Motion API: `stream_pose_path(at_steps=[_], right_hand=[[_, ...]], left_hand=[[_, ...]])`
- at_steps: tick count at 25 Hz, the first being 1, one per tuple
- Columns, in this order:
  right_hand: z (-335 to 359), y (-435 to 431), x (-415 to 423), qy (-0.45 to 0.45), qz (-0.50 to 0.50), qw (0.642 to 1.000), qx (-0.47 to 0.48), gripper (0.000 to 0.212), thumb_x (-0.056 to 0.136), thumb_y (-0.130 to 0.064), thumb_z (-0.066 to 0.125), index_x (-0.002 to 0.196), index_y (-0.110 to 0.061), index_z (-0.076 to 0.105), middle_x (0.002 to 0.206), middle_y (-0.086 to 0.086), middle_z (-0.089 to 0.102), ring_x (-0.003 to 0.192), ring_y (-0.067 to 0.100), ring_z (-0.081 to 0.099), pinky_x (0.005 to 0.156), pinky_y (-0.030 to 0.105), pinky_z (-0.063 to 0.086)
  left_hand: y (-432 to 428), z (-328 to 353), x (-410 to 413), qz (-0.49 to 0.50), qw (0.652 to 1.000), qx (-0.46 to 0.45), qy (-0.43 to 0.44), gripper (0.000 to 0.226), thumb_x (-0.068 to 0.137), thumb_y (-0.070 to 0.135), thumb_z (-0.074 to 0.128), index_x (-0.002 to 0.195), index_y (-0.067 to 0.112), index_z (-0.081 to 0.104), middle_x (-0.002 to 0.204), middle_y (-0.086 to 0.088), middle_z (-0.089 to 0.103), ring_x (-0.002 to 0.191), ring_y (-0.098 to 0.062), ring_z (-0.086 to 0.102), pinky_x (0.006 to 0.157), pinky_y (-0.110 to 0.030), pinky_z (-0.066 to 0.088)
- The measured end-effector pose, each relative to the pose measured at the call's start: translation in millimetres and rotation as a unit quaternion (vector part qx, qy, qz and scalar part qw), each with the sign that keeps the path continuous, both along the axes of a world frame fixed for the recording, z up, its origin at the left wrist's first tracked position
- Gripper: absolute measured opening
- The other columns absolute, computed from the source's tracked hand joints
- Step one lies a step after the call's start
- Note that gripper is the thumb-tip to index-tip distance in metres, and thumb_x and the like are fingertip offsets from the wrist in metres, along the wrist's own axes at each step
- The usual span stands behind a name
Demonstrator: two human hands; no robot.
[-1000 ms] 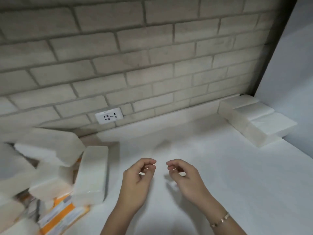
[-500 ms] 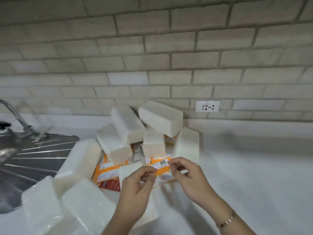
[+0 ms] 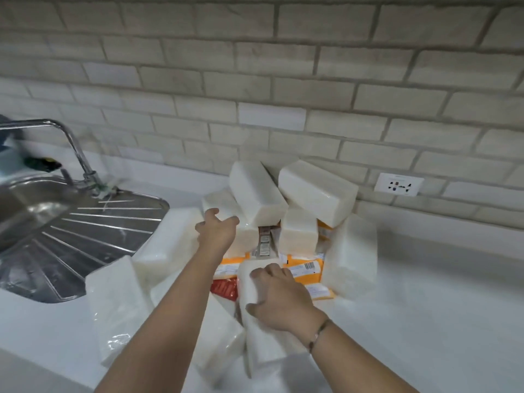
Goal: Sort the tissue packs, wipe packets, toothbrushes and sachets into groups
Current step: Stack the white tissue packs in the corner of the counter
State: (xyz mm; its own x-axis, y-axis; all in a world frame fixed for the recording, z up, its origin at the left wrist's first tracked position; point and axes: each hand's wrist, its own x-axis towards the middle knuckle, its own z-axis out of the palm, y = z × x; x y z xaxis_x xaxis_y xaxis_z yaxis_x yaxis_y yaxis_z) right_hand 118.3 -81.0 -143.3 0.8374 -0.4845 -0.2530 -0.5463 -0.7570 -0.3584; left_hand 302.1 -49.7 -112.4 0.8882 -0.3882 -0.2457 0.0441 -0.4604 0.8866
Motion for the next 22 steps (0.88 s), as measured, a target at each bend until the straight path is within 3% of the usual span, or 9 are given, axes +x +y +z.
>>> stream_pose_path(at_steps=[3,7,9,14,17,22], right_hand=[[-11,3,-1,-0.021,-0.012,0.999,-0.023,0.06,0.09,-0.049,0.061,0.142,-0.031,0.038,0.141,-0.003,0.037,0.135,0.024,0.033,0.098,0.047,0.047],[-20,-7,-10,-0.034,-0.033,0.998,0.03,0.063,0.092,-0.047,0.06,0.148,-0.036,0.033,0.147,-0.009,0.032,0.14,0.019,0.028,0.102,0.045,0.045],[-23,-10,-13,-0.04,-0.039,0.997,0.045,0.064,0.093,-0.048,0.059,0.15,-0.038,0.031,0.151,-0.011,0.03,0.143,0.016,0.025,0.105,0.045,0.044],[-33,-9,-17,-0.062,-0.047,0.996,0.044,0.062,0.095,-0.047,0.055,0.15,-0.037,0.029,0.156,-0.011,0.024,0.149,0.013,0.015,0.107,0.047,0.044],[-35,-9,-19,-0.067,-0.045,0.996,0.043,0.062,0.096,-0.047,0.053,0.152,-0.037,0.027,0.159,-0.01,0.021,0.151,0.014,0.012,0.107,0.047,0.043],[-38,-10,-19,-0.075,-0.046,0.995,0.047,0.063,0.096,-0.045,0.053,0.153,-0.036,0.026,0.16,-0.008,0.018,0.152,0.015,0.009,0.108,0.044,0.044]], left_hand=[[-29,-4,21,-0.026,0.994,0.101,-0.015,0.085,0.085,0.045,0.068,0.157,0.037,0.023,0.15,-0.019,0.024,0.124,-0.046,0.046,0.085,-0.04,0.04],[-48,-31,27,-0.112,0.973,0.199,-0.036,0.107,0.073,0.064,0.076,0.159,0.038,0.017,0.152,-0.029,0.014,0.126,-0.046,0.048,0.1,-0.042,0.045],[-53,-37,22,-0.11,0.965,0.227,-0.074,0.115,0.066,0.07,0.078,0.158,0.038,0.017,0.149,-0.031,0.018,0.122,-0.047,0.052,0.097,-0.042,0.046],[-60,-51,15,-0.087,0.963,0.209,-0.146,0.107,0.068,0.066,0.077,0.156,0.035,0.026,0.135,-0.025,0.029,0.098,-0.045,0.061,0.089,-0.042,0.051],[-57,-53,14,-0.076,0.964,0.204,-0.155,0.095,0.075,0.053,0.077,0.156,0.037,0.03,0.135,-0.022,0.032,0.105,-0.047,0.059,0.092,-0.045,0.052],[-44,-48,16,-0.101,0.96,0.225,-0.132,0.103,0.065,0.054,0.079,0.155,0.042,0.03,0.132,-0.017,0.032,0.102,-0.043,0.059,0.094,-0.045,0.055]])
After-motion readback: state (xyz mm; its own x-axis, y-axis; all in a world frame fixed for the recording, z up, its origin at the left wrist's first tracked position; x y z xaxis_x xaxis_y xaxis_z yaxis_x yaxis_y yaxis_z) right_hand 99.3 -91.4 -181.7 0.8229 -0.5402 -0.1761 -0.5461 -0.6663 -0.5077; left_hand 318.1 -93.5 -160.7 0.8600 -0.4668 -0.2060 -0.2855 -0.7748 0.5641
